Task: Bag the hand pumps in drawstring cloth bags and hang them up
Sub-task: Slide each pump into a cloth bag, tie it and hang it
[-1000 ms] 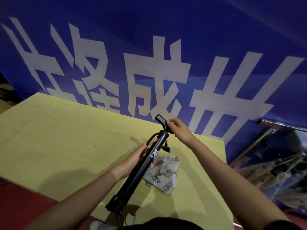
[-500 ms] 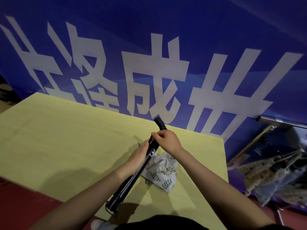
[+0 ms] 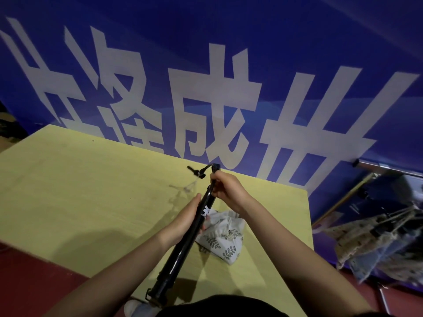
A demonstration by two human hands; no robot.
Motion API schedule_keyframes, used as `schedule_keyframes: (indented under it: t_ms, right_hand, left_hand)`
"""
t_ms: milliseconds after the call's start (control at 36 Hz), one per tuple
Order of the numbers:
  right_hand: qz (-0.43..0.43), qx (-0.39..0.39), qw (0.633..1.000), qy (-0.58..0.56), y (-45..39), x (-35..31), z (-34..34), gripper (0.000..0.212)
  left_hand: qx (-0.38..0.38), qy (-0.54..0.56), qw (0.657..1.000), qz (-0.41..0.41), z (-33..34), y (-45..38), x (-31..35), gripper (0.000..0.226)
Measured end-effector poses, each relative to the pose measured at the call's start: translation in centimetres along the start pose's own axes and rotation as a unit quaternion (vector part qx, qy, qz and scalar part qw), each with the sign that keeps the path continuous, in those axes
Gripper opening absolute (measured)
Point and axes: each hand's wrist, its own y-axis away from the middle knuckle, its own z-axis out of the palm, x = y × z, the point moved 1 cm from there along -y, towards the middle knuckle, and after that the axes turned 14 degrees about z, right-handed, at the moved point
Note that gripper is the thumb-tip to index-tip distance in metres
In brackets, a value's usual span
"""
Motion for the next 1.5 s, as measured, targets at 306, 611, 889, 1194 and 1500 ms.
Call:
schedule_keyframes:
  t_ms: [306, 611, 889, 1194, 1500]
  right_hand:
    - [-0.116, -0.081, 0.986, 0.09, 2.2, -4.7, 0.7, 0.017]
    - [-0.213, 0.131, 0.952, 0.175, 1.6, -2.9, -2.4, 0.014]
    - [-0.156, 0.06, 0.98, 0.112, 2.1, -0.9, -4.2, 0.022]
    - [-0.141, 0.034, 0.974, 0.176, 2.3, -0.8, -4.8, 0.017]
    - [-0.102, 0.023, 0.963, 0.249, 3.4, 0.0, -5.8, 0.049]
  left_hand:
    - [-0.036, 0.035, 0.999, 0.001, -1.2, 0.8, -0.1, 0.043]
    - [-0.126, 0.08, 0.988, 0.037, -1.2, 1.6, 2.1, 0.056]
    - [-0.147, 0.063, 0.985, 0.063, -1.0, 2.4, 2.1, 0.046]
    - [-0.178, 0.058, 0.981, 0.056, -0.6, 3.6, 1.5, 0.046]
    - [-0.178, 0.002, 0.984, 0.023, -0.2, 3.9, 1.1, 0.05]
